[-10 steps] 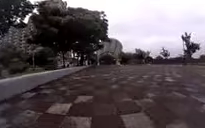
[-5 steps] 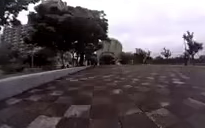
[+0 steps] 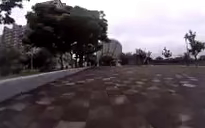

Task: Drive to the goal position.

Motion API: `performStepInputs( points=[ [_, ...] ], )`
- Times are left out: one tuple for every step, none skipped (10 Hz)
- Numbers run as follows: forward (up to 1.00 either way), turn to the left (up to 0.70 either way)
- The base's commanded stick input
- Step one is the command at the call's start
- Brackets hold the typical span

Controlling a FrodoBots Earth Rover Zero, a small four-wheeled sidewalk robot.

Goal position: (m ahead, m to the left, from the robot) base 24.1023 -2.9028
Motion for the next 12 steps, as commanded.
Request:
performStepInputs(
  points=[
    [1.0,0.0],
    [1.0,0.0],
    [1.0,0.0],
    [1.0,0.0],
    [1.0,0.0],
    [1.0,0.0],
    [1.0,0.0],
    [1.0,0.0],
    [1.0,0.0],
    [1.0,0.0],
    [1.0,0.0],
    [1.0,0.0]
  ],
)
